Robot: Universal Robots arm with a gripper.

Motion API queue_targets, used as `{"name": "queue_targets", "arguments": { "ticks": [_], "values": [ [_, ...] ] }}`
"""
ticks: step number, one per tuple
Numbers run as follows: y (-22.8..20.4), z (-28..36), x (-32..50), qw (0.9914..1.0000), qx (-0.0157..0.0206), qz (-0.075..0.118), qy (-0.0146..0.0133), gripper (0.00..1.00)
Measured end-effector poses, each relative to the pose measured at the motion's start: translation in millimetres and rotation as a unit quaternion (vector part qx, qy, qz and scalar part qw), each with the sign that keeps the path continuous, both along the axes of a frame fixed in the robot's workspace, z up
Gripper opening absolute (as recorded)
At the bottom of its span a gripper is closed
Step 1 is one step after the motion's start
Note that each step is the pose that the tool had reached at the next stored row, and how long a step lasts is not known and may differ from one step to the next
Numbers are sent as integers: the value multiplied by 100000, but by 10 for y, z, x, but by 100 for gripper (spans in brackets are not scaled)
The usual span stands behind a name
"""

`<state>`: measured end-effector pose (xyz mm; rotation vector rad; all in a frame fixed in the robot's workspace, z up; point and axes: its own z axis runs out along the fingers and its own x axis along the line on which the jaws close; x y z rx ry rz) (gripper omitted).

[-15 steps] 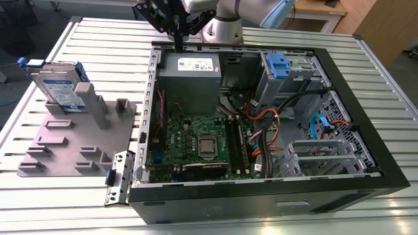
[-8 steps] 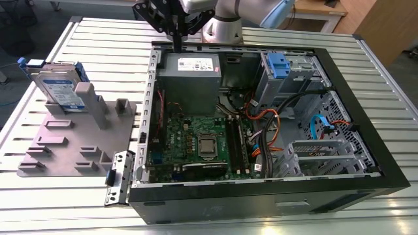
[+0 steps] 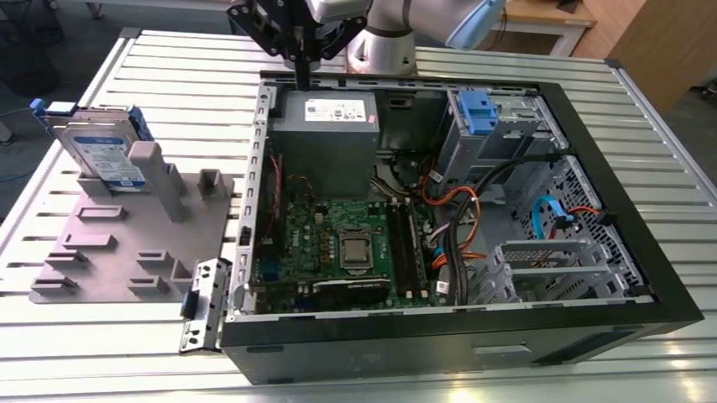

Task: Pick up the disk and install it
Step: 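Reach for the disk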

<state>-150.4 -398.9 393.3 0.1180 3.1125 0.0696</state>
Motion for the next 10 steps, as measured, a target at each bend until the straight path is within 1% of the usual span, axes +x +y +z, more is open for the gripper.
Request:
{"name": "queue_targets", "arguments": {
  "ticks": [10],
  "values": [
    [0,0,-27,100000,8,-4,-3,11]
  ]
}}
